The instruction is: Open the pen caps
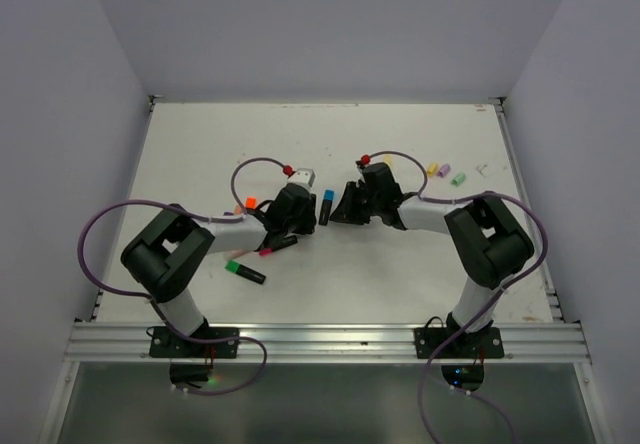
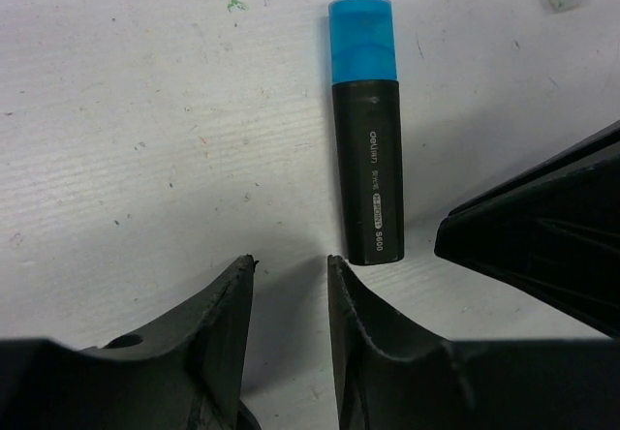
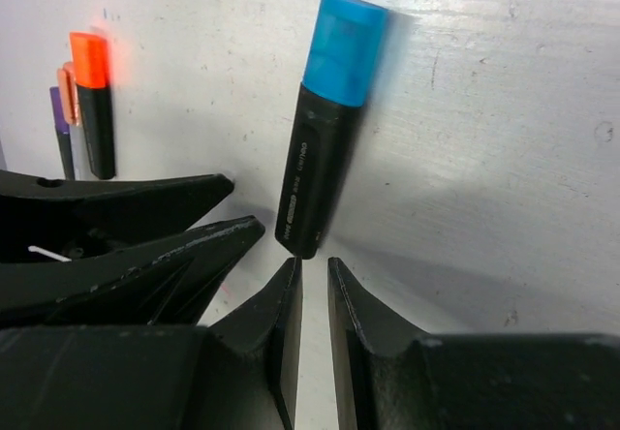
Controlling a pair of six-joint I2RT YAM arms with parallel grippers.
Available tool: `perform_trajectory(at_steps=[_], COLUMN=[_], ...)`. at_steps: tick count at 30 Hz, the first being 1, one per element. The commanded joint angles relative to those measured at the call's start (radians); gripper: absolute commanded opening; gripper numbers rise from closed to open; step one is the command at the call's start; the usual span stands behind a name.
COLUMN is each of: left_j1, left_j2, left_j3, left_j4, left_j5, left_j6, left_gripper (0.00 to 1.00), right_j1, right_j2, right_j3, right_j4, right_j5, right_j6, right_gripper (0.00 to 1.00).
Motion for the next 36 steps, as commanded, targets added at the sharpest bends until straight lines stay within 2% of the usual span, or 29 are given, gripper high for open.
perform_trajectory(at_steps=[1, 4, 7, 21, 28, 36], left_j1=[0.002, 0.021, 0.039, 0.06, 0.07, 0.073], left_j2=[0.01, 0.013, 0.017, 0.105, 0.146, 0.172], left_j3=[0.029, 0.034, 0.046, 0.138, 0.15, 0.121], left_j4=[-0.066, -0.018, 0.008, 0.068, 0.066, 0.062], left_j5=[-0.002, 0.08, 0.137, 0.298, 0.281, 0.254], left_j6=[0.033, 0.05, 0.063, 0.092, 0.096, 0.104], left_gripper=[0.41, 0.49, 0.51, 0.53, 0.53, 0.5], right_j1=[0.005, 0.003, 0.005, 0.002, 0.003, 0.002], right_j2=[-0.026, -0.015, 0.01, 0.12, 0.16, 0.168], right_j3=[0.061, 0.092, 0.13, 0.221, 0.249, 0.207], right_j4=[-0.07, -0.09, -0.142, -0.198, -0.185, -0.07], right_j5=[0.056, 0.072, 0.108, 0.145, 0.09, -0.026], right_j6=[-0.051, -0.065, -0.082, -0.114, -0.105, -0.034], right_gripper=[0.21, 0.2, 0.2, 0.17, 0.15, 0.05])
